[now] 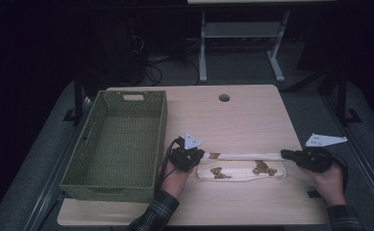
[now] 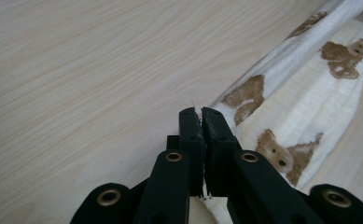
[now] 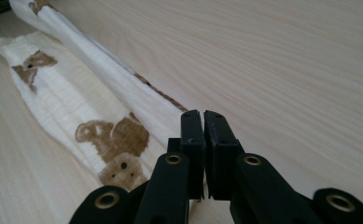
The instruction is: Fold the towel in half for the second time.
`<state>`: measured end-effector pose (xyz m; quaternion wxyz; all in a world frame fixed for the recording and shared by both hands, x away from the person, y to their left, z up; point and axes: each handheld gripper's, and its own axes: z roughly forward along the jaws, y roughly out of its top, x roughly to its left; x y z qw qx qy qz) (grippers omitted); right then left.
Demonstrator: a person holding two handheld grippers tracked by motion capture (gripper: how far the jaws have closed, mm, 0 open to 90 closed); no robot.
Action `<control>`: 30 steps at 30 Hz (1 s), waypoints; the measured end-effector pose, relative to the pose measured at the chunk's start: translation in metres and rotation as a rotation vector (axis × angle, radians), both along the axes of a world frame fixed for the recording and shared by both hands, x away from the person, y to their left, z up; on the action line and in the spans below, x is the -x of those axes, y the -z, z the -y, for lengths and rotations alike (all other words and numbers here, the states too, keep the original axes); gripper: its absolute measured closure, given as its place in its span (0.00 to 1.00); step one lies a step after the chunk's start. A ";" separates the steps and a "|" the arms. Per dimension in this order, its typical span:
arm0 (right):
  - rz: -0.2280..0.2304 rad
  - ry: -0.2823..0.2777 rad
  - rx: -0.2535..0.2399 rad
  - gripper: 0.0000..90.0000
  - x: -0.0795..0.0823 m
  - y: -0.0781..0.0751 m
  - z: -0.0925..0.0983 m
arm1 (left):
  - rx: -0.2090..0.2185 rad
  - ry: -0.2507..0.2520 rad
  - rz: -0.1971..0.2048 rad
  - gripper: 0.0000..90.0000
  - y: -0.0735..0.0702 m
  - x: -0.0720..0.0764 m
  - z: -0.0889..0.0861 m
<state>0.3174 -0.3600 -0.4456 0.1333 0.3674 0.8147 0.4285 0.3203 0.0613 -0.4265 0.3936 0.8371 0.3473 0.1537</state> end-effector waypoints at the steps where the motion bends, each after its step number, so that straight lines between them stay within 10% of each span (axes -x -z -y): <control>1: -0.003 -0.002 0.000 0.97 0.002 0.001 0.000 | -0.018 0.014 -0.002 0.97 0.000 0.002 0.000; 30: -0.066 -0.027 -0.029 0.84 0.041 0.010 0.008 | -0.008 0.078 -0.062 0.90 0.008 0.029 0.001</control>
